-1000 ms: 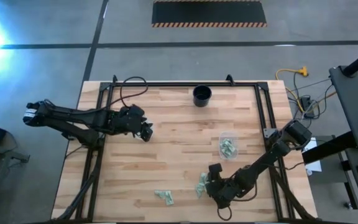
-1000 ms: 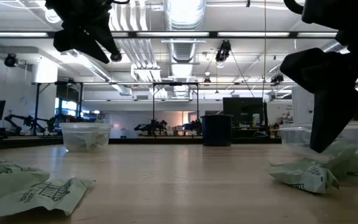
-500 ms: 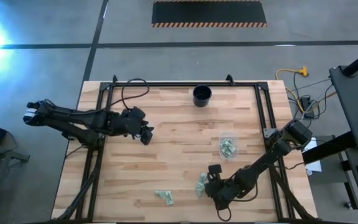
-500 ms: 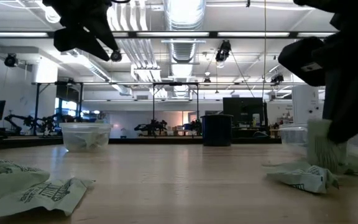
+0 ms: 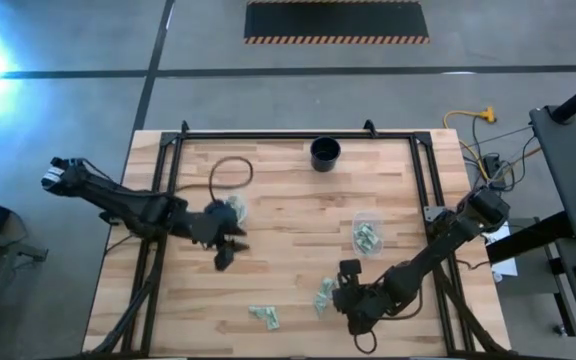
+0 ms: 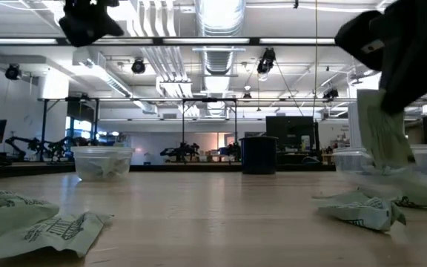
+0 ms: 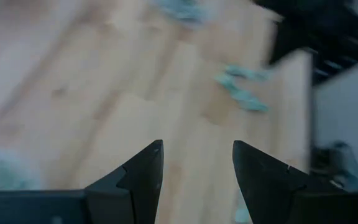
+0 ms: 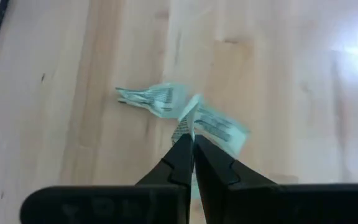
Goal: Pick and place items into bin
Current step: Put the white sweetener packet into the right transparent bin, then put the white sweetener packet into the left transparent bin
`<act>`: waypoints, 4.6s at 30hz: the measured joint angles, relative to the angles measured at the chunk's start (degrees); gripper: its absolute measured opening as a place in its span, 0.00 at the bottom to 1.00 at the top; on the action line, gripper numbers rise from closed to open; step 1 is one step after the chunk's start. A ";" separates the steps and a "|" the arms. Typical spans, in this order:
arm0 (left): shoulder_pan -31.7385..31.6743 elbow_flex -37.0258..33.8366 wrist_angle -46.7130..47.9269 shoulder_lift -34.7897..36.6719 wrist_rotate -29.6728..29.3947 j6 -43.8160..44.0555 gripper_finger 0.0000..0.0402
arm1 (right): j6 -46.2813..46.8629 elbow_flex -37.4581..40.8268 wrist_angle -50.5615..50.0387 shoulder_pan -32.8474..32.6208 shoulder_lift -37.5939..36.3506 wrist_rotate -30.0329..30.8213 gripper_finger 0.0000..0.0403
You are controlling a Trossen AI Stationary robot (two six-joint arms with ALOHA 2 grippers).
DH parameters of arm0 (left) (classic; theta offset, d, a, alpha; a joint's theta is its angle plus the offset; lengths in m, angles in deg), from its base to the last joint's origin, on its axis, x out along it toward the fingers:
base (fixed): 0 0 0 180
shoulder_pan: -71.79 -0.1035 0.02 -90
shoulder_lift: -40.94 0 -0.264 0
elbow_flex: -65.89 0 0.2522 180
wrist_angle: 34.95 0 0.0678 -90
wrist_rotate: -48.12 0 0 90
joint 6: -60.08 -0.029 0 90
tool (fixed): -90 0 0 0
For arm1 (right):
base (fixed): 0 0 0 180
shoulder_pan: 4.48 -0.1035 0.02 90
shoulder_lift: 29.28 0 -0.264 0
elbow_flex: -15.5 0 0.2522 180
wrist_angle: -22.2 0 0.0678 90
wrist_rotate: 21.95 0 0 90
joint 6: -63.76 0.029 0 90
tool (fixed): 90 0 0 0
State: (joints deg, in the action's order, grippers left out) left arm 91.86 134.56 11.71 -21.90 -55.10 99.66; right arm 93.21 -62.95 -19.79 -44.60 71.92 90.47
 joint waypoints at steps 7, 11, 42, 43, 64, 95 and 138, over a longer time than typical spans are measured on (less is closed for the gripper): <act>6.76 0.00 -5.46 -4.39 4.54 -5.56 0.44 | 1.61 -0.50 -6.74 0.02 -6.11 4.82 0.02; 9.23 -0.50 -5.24 -7.96 5.27 -5.74 0.44 | 7.21 0.34 -12.86 0.04 -10.65 8.33 0.02; 14.39 0.02 -11.99 -25.19 8.22 0.92 0.44 | 32.23 20.87 -26.21 0.89 -29.15 12.92 0.02; 14.39 -0.06 -11.96 -25.26 8.24 1.72 0.44 | 32.14 21.00 -26.25 0.92 -29.09 13.45 0.02; 16.40 -0.08 -18.50 -29.57 6.91 -11.64 0.44 | 34.41 22.76 -23.34 2.08 -29.15 15.31 0.22; 17.86 5.70 -14.61 -41.68 4.91 -11.87 0.42 | 10.84 9.33 -18.48 2.01 -29.24 14.65 0.27; 12.88 5.10 4.46 -16.91 -18.99 -9.74 0.02 | 22.01 20.13 13.69 -8.01 -21.79 5.43 0.17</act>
State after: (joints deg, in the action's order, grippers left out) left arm 104.74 139.66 16.17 -38.80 -74.08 89.93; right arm 115.22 -42.82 -6.10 -52.61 50.13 95.91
